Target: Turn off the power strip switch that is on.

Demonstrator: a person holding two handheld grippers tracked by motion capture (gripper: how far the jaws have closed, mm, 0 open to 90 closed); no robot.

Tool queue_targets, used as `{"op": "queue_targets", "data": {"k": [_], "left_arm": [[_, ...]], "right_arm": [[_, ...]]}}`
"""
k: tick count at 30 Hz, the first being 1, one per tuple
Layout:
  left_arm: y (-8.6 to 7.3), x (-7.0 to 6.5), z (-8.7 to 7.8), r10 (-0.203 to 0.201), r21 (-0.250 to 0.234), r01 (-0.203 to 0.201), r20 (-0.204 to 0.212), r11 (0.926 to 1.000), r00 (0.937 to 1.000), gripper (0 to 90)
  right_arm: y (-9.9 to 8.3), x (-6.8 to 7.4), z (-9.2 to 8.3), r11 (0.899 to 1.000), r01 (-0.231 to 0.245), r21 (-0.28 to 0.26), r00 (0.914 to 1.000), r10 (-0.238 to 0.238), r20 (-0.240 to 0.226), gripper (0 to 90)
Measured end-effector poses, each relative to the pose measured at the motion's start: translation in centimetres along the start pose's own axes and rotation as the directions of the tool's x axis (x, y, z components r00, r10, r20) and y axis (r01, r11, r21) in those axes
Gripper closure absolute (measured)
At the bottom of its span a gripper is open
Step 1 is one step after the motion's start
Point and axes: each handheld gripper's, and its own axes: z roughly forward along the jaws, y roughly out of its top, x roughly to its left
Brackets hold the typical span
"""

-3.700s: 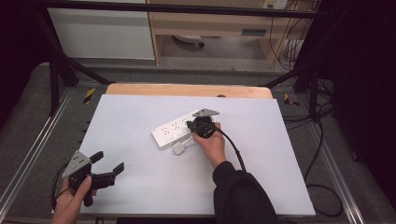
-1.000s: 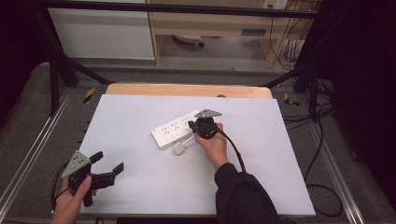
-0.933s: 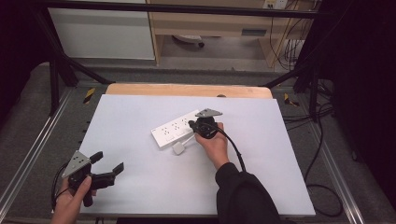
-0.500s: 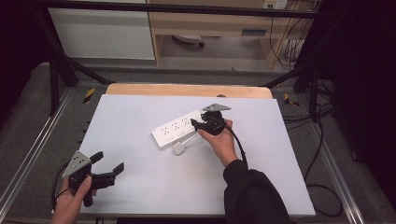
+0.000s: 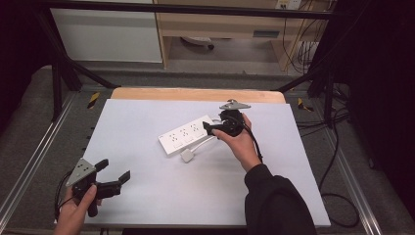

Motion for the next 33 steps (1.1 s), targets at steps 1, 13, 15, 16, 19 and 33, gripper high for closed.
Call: {"op": "queue_targets", "data": {"k": [1, 13, 15, 16, 19, 33], "left_arm": [[0.0, 0.0, 0.0, 0.0, 0.001, 0.0, -0.002, 1.0, 1.0, 5.1], [-0.1, 0.0, 0.1, -0.003, 0.005, 0.003, -0.002, 1.0, 1.0, 5.1], [-0.1, -0.1, 0.1, -0.003, 0.004, 0.003, -0.002, 1.0, 1.0, 5.1], [-0.1, -0.1, 0.1, -0.001, 0.005, 0.001, -0.003, 1.0, 1.0, 5.1], [-0.1, -0.1, 0.2, -0.005, 0.006, 0.005, -0.001, 1.0, 1.0, 5.1], [-0.2, -0.1, 0.2, -0.006, 0.01, 0.006, -0.001, 0.9999, 1.0, 5.1]], "right_arm": [[0.1, -0.1, -0.3, 1.0, -0.001, -0.004, 1.0, 0.002, 0.003, 6.3], [0.7, -1.3, -3.3, 0.998, -0.02, -0.056, 0.9997, 0.019, -0.014, 5.5], [0.7, -1.6, -3.9, 0.998, -0.016, -0.066, 0.9998, 0.015, -0.013, 5.5], [0.7, -1.8, -4.1, 0.998, -0.013, -0.069, 0.9998, 0.012, -0.013, 5.5], [0.6, -2.2, -4.9, 0.997, -0.013, -0.081, 0.9999, 0.012, -0.007, 5.5], [-0.7, -4.3, -8.3, 0.991, -0.021, -0.131, 0.9995, 0.024, 0.02, 5.6]]}}
